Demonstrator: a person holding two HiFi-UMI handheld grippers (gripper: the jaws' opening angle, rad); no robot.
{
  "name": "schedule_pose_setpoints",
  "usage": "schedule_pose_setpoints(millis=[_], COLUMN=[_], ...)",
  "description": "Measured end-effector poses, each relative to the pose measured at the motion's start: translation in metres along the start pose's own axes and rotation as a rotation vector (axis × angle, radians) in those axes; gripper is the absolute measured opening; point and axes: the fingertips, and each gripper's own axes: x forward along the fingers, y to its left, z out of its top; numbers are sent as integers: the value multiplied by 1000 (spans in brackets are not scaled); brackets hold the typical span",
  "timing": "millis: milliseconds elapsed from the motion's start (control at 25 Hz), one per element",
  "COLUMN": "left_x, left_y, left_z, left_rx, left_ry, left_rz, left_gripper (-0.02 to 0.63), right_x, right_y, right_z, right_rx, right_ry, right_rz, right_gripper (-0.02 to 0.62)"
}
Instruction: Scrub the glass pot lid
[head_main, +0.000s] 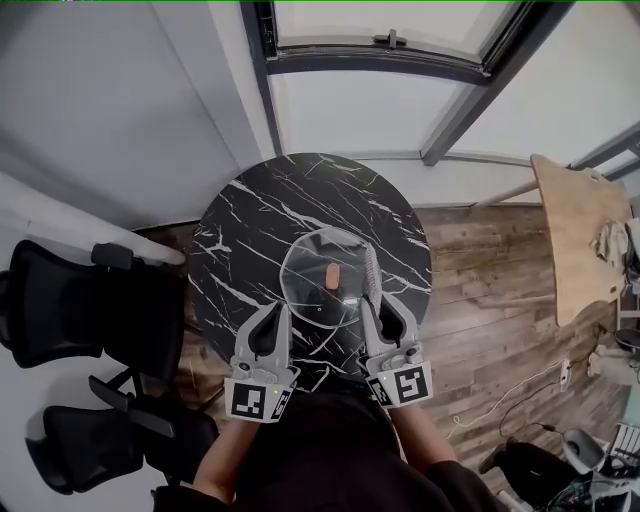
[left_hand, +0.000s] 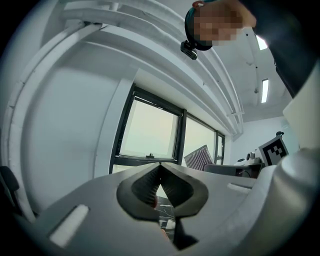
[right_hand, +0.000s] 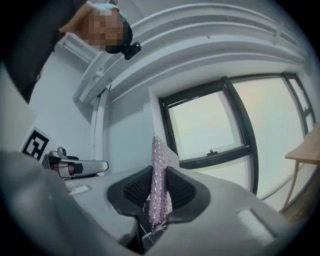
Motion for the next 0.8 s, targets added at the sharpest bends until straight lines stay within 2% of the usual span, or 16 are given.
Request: schedule_pose_setpoints(millis=[280,800], left_x=[-1,3], left_y=[-10,-9], left_z=[-9,-13], left_rx=[-11,-16], left_ry=[16,23], left_rz=[-12,-22], left_gripper=[3,3], right_x=[-3,-2], right_y=[6,3], right_z=[-20,-23], right_rx=[0,-7], right_ry=[71,86], right_rz=[15,0], right_gripper=[78,77])
